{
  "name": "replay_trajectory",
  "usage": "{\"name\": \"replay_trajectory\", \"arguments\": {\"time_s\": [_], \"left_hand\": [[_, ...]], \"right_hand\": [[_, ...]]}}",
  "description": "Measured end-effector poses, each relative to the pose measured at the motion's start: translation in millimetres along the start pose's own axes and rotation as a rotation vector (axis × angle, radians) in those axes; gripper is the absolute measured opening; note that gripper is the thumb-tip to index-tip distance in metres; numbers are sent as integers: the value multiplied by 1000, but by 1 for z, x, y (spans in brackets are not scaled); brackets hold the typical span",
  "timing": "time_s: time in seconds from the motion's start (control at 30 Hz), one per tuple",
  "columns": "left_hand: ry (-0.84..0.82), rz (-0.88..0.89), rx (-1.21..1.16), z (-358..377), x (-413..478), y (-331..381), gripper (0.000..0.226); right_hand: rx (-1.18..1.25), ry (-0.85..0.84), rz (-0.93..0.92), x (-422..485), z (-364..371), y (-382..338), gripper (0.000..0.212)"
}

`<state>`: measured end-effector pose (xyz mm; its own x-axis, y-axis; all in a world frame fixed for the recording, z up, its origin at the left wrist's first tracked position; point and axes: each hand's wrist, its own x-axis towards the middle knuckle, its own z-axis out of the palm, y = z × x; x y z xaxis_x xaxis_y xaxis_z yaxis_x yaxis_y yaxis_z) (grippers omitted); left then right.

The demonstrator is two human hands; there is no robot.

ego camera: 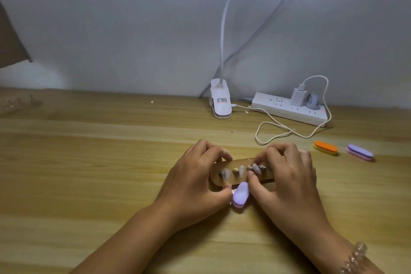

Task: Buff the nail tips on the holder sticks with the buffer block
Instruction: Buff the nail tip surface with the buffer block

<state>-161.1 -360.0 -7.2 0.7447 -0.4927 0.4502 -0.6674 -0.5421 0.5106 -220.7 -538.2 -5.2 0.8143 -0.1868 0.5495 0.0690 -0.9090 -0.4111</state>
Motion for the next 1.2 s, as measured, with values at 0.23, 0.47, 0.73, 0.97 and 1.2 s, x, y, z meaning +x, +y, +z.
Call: {"name": "replay_trajectory", "arguments": {"time_s": [0.23, 0.47, 0.73, 0.97, 1.2], "left_hand": [[-8, -28, -5, 1, 0, 0, 41], [-3, -59, 35, 1, 1, 2, 42], [25, -135, 74, 1, 1, 2, 41], [75, -210, 83, 0, 0, 2, 39], [119, -399, -4, -3, 5, -4, 40]], "right_hand": [[21, 7, -4, 0, -1, 1, 16], [48, -5, 95, 1, -3, 1, 25], [49, 6, 94, 3, -6, 0, 18], [102, -2, 66, 2, -5, -1, 19], [116, 26, 24, 1, -7, -4, 22]]}}
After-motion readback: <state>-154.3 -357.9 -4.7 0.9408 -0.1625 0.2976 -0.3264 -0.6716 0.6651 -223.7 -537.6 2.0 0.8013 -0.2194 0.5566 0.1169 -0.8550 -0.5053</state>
